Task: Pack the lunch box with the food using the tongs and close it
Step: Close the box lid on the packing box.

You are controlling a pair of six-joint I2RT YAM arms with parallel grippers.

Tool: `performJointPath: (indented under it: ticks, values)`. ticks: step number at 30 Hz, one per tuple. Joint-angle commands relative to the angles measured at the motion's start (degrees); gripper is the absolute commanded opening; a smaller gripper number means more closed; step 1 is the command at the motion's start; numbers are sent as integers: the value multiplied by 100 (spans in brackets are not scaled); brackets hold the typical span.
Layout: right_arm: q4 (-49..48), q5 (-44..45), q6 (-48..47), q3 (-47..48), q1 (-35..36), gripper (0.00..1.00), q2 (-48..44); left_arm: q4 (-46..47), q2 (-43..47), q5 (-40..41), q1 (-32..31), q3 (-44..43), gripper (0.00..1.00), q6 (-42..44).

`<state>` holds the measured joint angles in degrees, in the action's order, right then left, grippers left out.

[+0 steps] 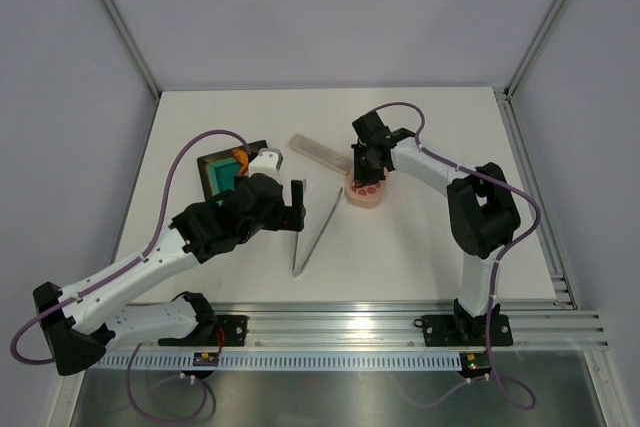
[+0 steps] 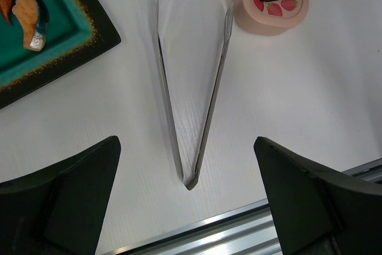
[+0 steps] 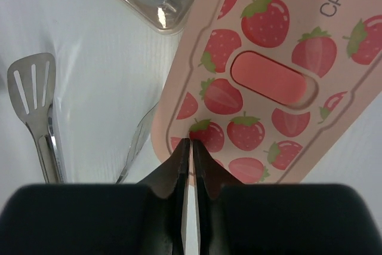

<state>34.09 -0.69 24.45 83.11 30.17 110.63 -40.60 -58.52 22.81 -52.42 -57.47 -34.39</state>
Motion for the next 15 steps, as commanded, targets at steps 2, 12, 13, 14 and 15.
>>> performJointPath:
  ticks: [2,12,13,14,15]
  values:
    - [230,306,-28,29,15,12,-102,219,104,31,39,43,99,-15]
    - [476,851,-151,644,-169,16,-587,228,166,40,39,70,99,-50]
    - [546,860,-186,732,-283,16,-499,219,166,40,39,70,99,-50]
    - [555,842,-203,811,-327,16,-411,210,166,48,31,70,99,-41]
    - [555,816,-203,942,-398,16,-219,202,166,48,39,52,99,-41]
